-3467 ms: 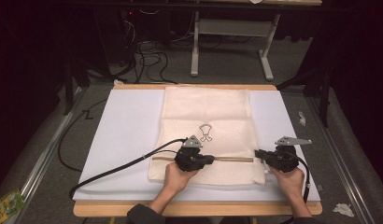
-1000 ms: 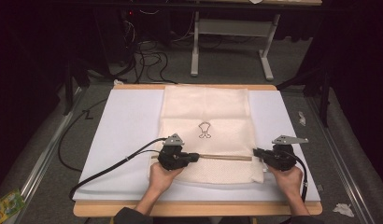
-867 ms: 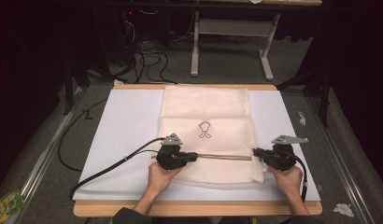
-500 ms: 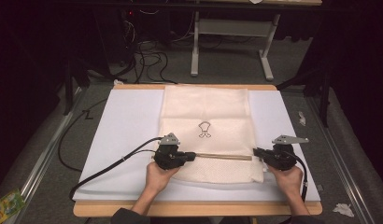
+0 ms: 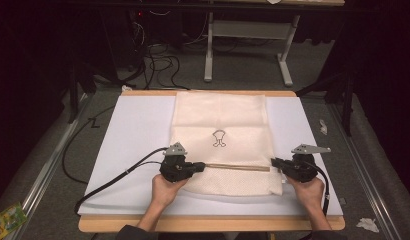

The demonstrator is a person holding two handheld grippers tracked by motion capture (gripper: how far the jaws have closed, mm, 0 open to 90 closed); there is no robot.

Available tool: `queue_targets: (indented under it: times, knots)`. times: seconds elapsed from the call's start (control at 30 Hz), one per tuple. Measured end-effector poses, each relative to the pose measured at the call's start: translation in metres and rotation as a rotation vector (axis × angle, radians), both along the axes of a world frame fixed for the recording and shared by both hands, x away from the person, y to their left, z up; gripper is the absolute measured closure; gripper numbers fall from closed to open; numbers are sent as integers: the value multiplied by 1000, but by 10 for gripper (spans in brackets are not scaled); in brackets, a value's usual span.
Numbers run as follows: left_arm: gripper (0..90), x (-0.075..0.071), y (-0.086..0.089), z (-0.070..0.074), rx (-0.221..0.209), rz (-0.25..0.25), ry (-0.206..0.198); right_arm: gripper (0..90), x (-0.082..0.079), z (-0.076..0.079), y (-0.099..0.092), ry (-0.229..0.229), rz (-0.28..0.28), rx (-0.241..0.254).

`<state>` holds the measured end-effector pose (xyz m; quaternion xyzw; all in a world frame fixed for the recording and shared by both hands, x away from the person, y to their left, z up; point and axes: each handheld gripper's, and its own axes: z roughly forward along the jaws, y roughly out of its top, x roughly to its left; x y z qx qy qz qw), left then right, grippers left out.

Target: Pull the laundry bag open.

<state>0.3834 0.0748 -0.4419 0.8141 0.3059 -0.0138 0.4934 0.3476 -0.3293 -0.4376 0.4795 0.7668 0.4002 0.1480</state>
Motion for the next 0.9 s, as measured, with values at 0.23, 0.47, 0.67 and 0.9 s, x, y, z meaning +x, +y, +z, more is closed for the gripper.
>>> queue_targets:
  times: [0.23, 0.47, 0.67, 0.9]
  knots:
    - [869, 1, 8, 0, -13, 18, 2, 883, 0, -1, 0, 4, 0, 1]
    - [869, 0, 14, -1, -32, 33, -3, 883, 1, -3, 2, 6, 4, 13]
    - [869, 0, 22, -3, -56, 51, 8, 883, 1, -3, 1, 4, 1, 12]
    - [870, -2, 31, -1, -61, 83, 0, 884, 1, -3, 2, 1, 1, 12]
